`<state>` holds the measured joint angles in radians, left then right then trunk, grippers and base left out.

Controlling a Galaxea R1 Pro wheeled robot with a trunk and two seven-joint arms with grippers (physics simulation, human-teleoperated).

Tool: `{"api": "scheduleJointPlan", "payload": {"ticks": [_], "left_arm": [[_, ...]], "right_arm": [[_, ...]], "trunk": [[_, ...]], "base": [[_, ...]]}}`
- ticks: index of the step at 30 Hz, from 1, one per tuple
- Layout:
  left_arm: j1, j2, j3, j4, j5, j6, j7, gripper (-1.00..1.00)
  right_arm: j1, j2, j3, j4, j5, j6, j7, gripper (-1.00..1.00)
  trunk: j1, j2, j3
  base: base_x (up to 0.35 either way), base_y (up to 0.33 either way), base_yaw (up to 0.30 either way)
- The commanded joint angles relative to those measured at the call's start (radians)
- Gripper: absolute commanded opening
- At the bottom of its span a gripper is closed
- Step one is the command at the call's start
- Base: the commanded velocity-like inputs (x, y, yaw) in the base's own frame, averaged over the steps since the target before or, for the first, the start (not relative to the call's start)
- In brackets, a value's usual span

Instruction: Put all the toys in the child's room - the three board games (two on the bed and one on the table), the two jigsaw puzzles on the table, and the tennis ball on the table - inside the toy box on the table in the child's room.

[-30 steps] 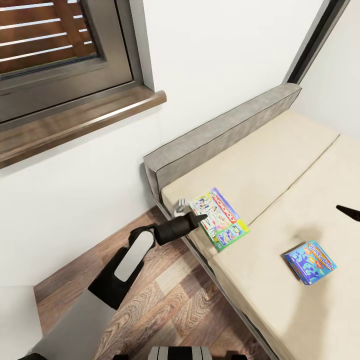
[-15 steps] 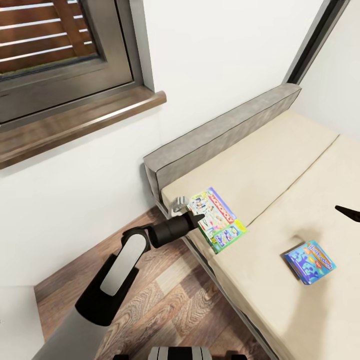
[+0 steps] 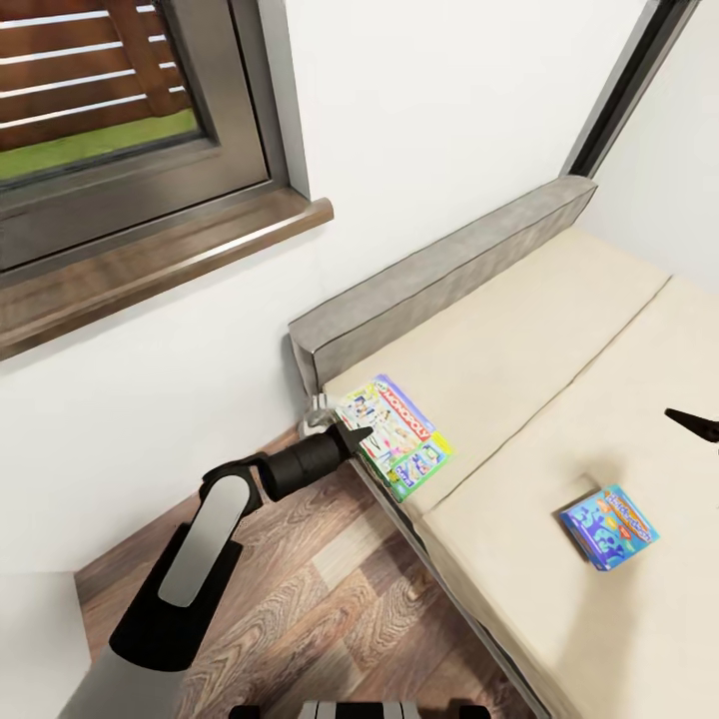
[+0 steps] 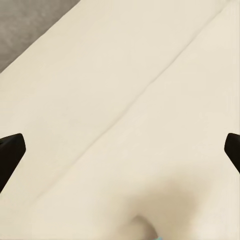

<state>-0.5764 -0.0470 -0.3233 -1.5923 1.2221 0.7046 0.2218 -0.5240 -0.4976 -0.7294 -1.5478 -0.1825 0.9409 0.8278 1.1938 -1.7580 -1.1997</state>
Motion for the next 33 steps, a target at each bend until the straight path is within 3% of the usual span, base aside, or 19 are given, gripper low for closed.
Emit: {"api": "scheduleJointPlan", "payload": {"ticks": [1, 6, 20, 33], "left_arm": [[0.005, 0.002, 0.020, -0.006, 0.012, 0.015, 0.009, -1.00], [0.012, 0.003, 0.043, -0.010, 0.017, 0.032, 0.009, -1.00], [0.014, -0.004, 0.051, -0.013, 0.020, 0.042, 0.007, -1.00], [0.013, -0.007, 0.053, -0.012, 0.020, 0.042, 0.007, -1.00]], "right_arm": [[-0.001, 0.001, -0.001, -0.001, 0.000, 0.005, 0.010, 1.00], [-0.001, 0.010, 0.001, -0.001, 0.002, 0.006, 0.018, 1.00], [-0.001, 0.022, -0.001, -0.001, 0.002, 0.007, 0.023, 1.00], [-0.002, 0.021, -0.001, -0.001, 0.000, 0.010, 0.024, 1.00]], "trunk": [[-0.004, 0.007, 0.003], [-0.023, 0.042, 0.018], [-0.077, 0.140, 0.062], [-0.127, 0.231, 0.103]], "base": [[0.000, 0.000, 0.000], [0.000, 0.000, 0.000], [0.000, 0.000, -0.013], [0.000, 0.000, -0.230]]}}
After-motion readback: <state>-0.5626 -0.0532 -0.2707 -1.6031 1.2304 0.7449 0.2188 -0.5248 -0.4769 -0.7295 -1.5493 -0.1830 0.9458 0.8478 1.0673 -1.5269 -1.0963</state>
